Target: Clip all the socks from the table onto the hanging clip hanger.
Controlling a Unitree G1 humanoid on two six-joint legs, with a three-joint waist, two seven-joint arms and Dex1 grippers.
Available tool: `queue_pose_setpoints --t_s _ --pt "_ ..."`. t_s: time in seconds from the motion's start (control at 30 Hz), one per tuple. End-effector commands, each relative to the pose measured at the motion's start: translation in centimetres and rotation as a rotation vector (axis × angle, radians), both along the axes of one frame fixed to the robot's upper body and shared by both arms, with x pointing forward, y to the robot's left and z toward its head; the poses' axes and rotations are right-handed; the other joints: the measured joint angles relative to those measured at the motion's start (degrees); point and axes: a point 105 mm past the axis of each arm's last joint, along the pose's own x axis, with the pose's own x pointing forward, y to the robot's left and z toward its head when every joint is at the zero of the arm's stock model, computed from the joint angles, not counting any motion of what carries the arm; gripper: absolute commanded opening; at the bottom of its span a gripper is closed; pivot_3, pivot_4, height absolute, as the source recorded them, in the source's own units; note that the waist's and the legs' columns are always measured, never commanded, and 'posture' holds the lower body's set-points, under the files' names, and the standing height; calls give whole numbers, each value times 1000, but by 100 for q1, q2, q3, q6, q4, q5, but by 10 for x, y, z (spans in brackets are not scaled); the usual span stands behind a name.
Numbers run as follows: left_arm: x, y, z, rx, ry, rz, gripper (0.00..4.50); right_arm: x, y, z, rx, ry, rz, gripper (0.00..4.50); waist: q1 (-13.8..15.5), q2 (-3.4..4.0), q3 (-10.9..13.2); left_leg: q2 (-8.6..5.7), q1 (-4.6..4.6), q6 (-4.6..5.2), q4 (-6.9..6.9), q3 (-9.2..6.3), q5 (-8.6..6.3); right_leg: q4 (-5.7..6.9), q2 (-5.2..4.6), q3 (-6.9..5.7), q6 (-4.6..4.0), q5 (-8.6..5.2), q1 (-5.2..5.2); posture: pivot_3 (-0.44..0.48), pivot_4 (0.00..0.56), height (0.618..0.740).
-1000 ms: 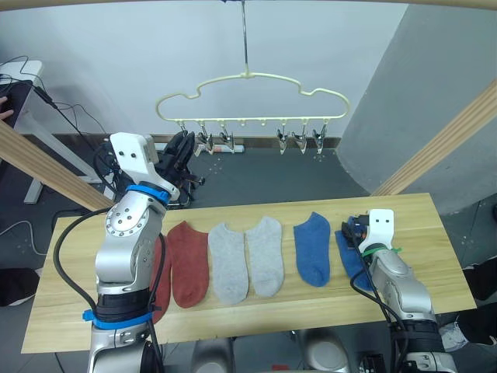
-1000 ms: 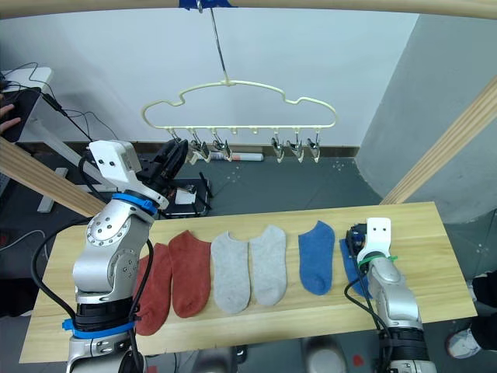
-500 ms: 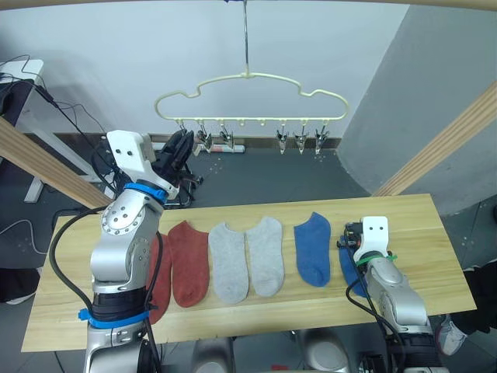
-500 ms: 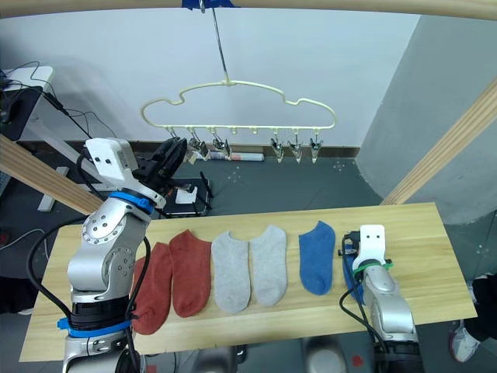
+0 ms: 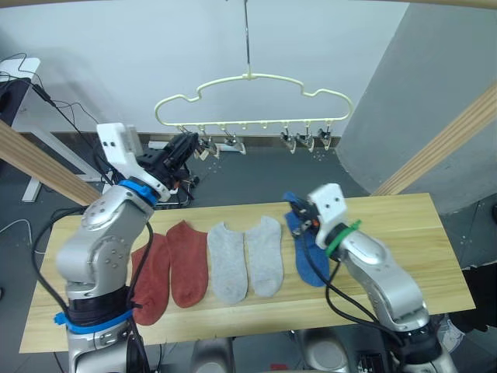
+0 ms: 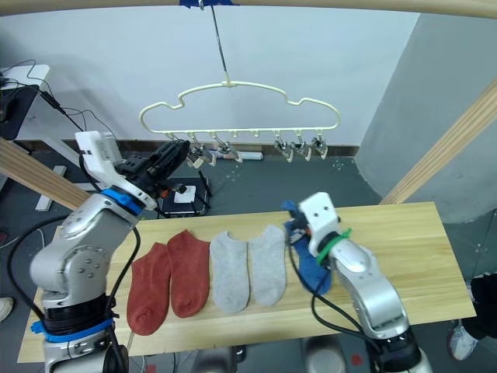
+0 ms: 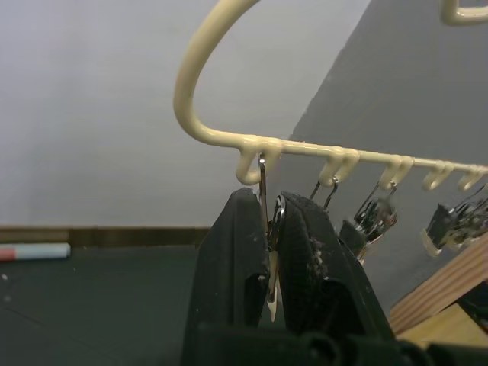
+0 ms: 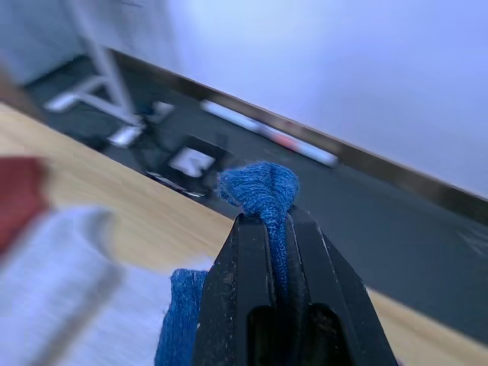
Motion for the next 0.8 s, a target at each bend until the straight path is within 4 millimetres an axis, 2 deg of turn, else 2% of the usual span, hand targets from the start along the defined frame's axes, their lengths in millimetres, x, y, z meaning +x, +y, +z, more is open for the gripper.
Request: queue_pose_setpoints --t_s 0.03,0.2,0.43,0.57,0.8 --pt "-14 -8 21 -45 -24 -73 144 -2 29 20 40 -42 73 0 30 0 0 1 -26 -1 8 -3 1 2 -7 -1 -1 1 -21 -168 343 740" --pt "-18 -12 21 -99 31 -129 144 5 64 33 97 -51 122 0 125 0 0 -2 -42 -7 9 -10 4 6 -16 -2 -1 2 -41 -162 340 740" --pt "-21 -15 21 -120 61 -150 144 8 92 49 156 -86 166 0 130 -1 0 -2 -46 -6 9 -13 4 6 -19 -3 -2 3 -44 -150 338 740" --pt "-23 -15 21 -129 70 -155 144 8 100 61 196 -115 179 0 131 0 0 -1 -46 -8 9 -14 5 10 -17 -10 -3 3 -44 -146 337 740" --pt "-23 -16 19 -130 76 -153 144 4 103 72 231 -144 198 0 135 0 0 -2 -46 -8 8 -14 5 7 -20 -6 -3 3 -44 -146 335 740"
